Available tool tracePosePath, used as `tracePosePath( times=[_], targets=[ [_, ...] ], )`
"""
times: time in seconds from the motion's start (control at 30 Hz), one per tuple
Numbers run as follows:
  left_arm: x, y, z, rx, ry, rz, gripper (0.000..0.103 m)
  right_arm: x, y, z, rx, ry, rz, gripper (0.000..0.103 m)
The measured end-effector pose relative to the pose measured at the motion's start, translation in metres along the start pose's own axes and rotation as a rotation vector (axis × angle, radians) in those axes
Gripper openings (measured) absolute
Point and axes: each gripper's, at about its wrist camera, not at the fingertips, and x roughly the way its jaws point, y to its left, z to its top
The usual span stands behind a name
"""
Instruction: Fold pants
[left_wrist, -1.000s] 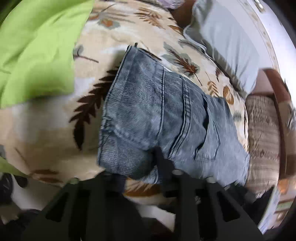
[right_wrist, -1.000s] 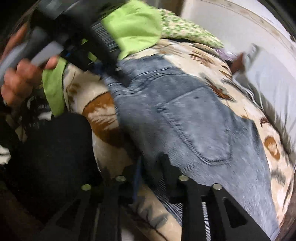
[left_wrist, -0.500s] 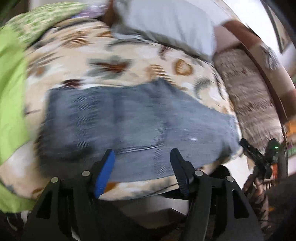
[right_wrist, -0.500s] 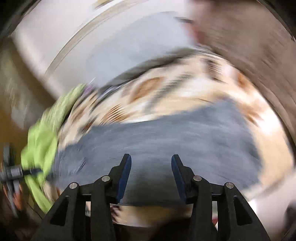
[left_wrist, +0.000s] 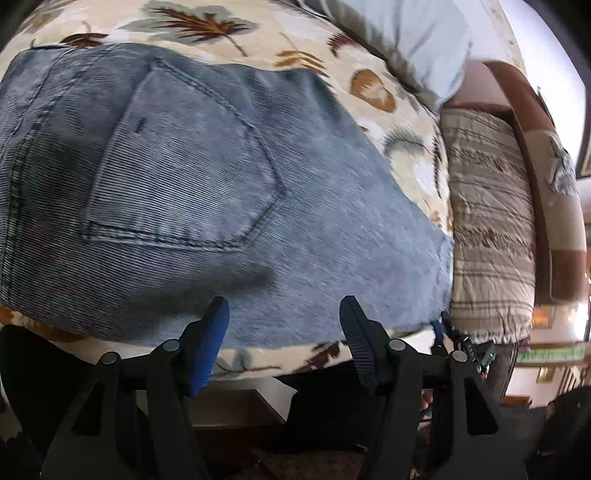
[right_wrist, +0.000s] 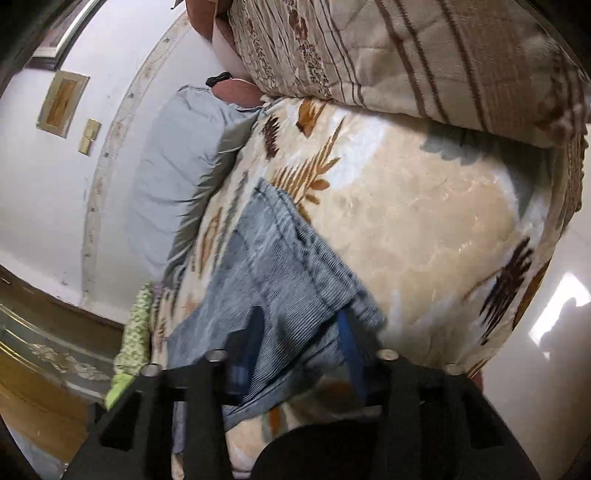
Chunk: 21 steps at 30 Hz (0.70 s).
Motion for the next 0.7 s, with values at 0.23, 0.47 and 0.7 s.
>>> tracePosePath(
  times=[0.23,0.47,0.7],
  targets=[
    [0.020,0.001,-0.005,0.072,0.002,0.170,0.059,-0.012,0.006,-0.006,-0.068,0.006,-0.022,0.002],
    [0.008,-0.050,-0.004,0.248,0.024,0.164,0.060,-0.024,-0.018,-0.014,0.015,-0.028,0.032,0.030],
    [0.055,-0.171,0.029,0.575,0.079,0.202,0.069,-0.016,-0.054,-0.032,0.133,-0.017,0.138,0.043]
  ],
)
